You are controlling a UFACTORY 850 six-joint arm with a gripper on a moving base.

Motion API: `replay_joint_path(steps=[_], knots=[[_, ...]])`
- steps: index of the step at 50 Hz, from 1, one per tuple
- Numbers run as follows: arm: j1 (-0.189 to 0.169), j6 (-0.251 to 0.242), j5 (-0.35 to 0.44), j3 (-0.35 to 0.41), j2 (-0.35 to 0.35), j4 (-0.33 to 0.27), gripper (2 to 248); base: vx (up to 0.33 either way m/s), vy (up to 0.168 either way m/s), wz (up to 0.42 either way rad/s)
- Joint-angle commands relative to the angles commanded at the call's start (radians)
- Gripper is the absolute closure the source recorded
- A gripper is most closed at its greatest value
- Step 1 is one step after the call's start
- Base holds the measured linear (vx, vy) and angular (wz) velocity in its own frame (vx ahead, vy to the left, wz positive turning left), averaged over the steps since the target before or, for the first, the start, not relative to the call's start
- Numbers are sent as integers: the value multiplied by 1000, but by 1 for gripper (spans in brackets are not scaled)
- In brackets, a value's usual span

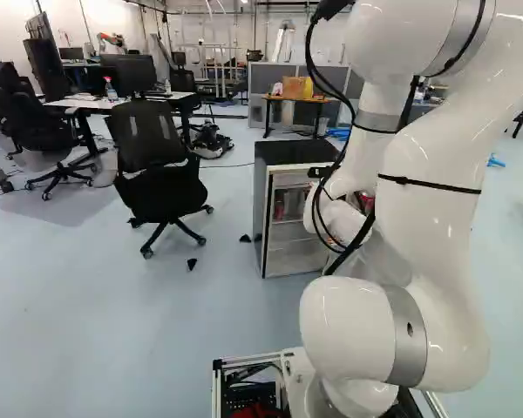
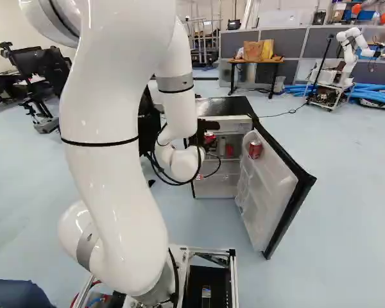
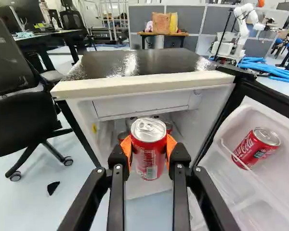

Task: Grab a drink from the fridge

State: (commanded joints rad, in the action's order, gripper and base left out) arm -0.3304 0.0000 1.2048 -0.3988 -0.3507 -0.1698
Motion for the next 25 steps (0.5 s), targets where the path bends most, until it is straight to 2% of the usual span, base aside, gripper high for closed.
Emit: replay_joint_path(steps=[25], knots=[[1, 0, -11, 14, 75, 0, 158, 0, 0, 0]])
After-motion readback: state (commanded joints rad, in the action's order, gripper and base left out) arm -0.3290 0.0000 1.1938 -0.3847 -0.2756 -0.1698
